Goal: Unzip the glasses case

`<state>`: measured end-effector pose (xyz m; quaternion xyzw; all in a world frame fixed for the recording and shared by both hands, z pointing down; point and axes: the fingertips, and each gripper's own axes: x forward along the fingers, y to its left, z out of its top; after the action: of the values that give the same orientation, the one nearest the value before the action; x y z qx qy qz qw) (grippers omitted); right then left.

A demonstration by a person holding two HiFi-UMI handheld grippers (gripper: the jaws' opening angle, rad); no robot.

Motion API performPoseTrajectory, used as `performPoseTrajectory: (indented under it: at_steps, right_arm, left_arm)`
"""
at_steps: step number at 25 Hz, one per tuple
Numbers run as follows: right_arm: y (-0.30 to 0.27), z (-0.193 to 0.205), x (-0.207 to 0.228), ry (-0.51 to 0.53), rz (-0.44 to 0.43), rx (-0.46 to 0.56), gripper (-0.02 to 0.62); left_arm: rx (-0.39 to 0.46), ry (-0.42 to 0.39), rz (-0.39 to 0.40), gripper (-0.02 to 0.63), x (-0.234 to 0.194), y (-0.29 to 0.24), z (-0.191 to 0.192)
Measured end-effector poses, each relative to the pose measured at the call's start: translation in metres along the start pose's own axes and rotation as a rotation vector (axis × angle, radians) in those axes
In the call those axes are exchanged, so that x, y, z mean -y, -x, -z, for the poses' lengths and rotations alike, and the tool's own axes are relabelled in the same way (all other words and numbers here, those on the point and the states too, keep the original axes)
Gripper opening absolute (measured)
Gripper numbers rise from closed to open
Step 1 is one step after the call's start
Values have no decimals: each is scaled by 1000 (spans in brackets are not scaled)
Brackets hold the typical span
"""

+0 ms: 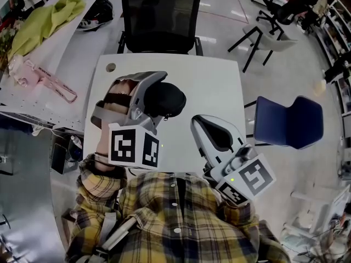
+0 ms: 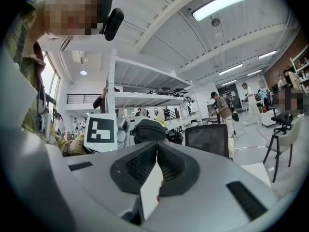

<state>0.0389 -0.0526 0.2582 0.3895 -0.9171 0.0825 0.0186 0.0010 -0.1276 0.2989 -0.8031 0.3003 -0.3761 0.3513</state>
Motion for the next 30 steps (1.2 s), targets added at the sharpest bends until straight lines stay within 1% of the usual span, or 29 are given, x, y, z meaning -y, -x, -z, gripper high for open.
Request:
performPoseTrajectory:
  at_steps: [4,8,14,15,17,20,24,27,30]
  right_arm:
    - [-2,-9,-11,44,-24,0,0]
    - [-9,-14,-17,56,-47,-3,0]
    - [-17,-14,-23,33,-90,-15,3]
    - [-18,-14,-24,25,-98,-17,13]
    - [-21,-11,-24,-1,-115,-22,32]
    - [-25,-7,-22,-46,-128,-32,34]
    - [-29,-5,-21,-59,-124,-47,34]
    - [-28,-8,-16,-45,-93,-38,34]
    - [-29,-12,-14,-44,-82,-28,32]
  left_arm:
    - [-53,-66,-24,250,-5,-7,2]
    - [-73,-102,-35,250,-9,-12,0]
    - [-87,-125,-35,250,-10,-17,-3]
    - [-88,-127,-34,250,-10,-18,-4]
    - [-90,-130,-34,250,-10,-18,-4]
    - [-98,-140,-40,250,-10,-20,-2]
    - [-138,-151,-65,250,-15,-22,5]
    - [-188,-203,-89,249,-18,-25,11]
    - [-210,-232,-102,250,-22,-26,13]
